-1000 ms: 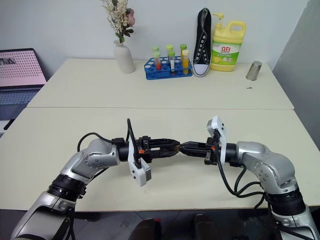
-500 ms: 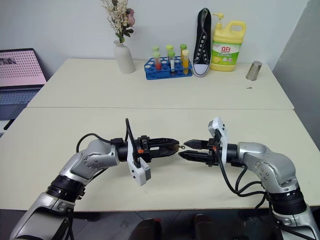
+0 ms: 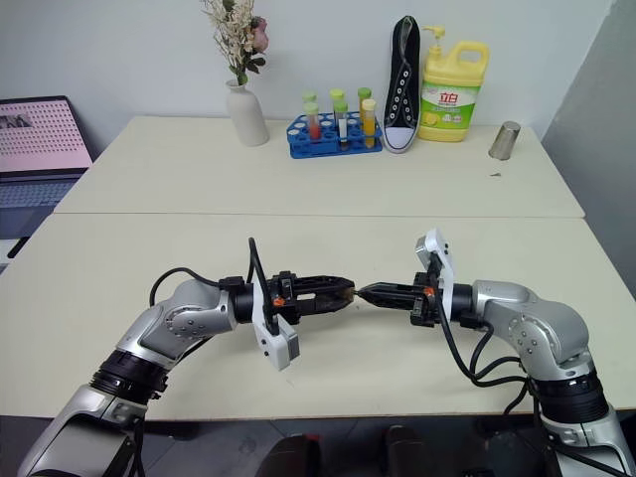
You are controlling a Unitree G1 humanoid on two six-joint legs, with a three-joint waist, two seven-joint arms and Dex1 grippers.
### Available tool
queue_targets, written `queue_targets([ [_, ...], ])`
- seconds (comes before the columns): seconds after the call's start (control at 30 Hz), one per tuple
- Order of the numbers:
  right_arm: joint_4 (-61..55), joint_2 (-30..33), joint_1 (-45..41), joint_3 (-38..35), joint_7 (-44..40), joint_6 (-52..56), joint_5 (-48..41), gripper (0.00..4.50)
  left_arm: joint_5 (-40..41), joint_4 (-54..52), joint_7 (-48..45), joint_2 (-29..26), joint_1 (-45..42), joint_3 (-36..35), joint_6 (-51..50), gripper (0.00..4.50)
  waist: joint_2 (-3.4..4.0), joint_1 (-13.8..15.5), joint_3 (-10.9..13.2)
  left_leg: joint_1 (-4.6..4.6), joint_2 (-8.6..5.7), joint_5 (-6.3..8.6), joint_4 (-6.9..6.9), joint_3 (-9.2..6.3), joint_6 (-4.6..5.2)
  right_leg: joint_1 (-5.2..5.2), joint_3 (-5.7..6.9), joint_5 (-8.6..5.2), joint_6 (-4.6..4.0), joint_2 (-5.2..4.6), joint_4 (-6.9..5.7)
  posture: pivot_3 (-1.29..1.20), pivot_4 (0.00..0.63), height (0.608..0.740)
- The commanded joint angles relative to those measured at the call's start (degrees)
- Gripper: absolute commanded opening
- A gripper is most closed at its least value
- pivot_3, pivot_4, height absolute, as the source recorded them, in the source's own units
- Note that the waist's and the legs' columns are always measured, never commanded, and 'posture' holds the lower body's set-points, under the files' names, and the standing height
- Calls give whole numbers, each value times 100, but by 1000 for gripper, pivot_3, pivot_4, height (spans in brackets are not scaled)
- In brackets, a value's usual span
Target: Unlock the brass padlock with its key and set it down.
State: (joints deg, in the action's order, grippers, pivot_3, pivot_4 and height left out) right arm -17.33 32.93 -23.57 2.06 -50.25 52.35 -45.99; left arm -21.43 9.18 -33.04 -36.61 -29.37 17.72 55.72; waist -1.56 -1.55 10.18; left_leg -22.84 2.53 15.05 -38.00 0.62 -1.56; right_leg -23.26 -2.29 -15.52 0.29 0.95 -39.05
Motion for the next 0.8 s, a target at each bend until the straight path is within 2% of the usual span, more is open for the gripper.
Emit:
queue_targets([
  [0.03,-30,38,-161,-135,-66,23,-122,0,-1,-130,114,-22,8,-31,115,972,0,0,0,0,0,0,0,0,0,0,0,0,0,0,0,0,150,740],
  [0.47,48,148,-222,48,-313,79,-28,0,-84,-142,217,0,36,-33,138,972,0,0,0,0,0,0,0,-1,0,0,1,0,0,0,0,0,150,740],
  [0.8,385,104,-585,-140,-30,1365,-695,0,-354,-158,385,32,15,-71,282,972,0,0,0,0,1,0,0,1,0,0,0,0,-1,-1,-1,0,150,740],
])
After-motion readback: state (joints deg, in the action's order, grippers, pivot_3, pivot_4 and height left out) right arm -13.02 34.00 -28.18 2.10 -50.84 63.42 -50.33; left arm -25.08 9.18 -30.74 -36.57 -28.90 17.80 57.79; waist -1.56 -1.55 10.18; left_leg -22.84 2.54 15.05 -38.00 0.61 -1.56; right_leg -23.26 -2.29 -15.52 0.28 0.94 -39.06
